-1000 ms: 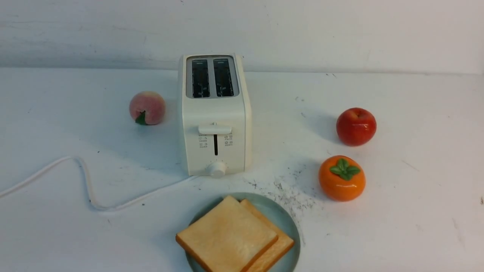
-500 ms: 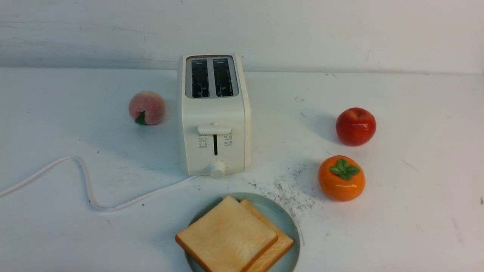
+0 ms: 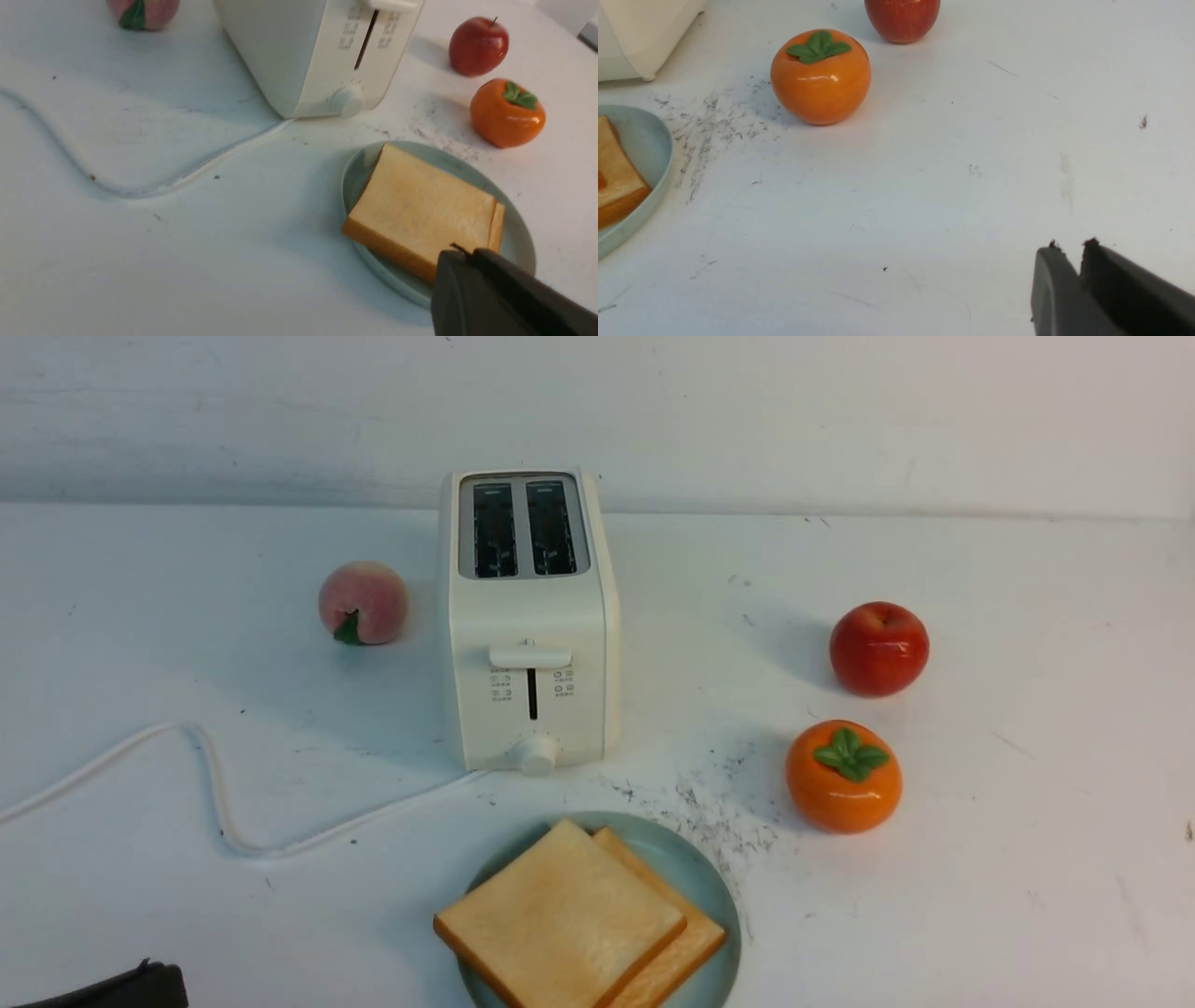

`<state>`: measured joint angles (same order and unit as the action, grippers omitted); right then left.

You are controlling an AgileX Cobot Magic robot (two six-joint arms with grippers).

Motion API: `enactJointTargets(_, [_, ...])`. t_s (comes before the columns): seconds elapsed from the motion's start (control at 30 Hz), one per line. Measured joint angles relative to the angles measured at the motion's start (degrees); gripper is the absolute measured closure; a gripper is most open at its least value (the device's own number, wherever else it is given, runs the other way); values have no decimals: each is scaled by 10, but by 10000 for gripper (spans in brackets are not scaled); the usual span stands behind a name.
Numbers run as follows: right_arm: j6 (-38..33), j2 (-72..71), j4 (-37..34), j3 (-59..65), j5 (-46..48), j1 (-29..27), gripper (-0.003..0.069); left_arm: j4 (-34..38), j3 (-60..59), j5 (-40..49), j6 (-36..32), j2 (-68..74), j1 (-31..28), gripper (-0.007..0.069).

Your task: Take toasted bread from bread machine on white table place on plate.

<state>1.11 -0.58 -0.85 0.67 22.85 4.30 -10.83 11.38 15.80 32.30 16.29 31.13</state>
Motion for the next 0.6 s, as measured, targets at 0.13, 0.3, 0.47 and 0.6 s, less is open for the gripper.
enactJointTargets(0.13, [0, 0, 0, 0, 0, 0, 560, 20, 0, -32, 4, 0, 0, 638])
enactJointTargets(0.3, [0, 0, 0, 0, 0, 0, 554, 99, -31, -50, -26, -7, 0, 638])
enactJointTargets(0.47, [0, 0, 0, 0, 0, 0, 547, 148, -72, -51, -73, -30, -22, 638])
enactJointTargets(0.6, [0, 0, 0, 0, 0, 0, 543, 175, -106, -51, -75, -70, -86, 638])
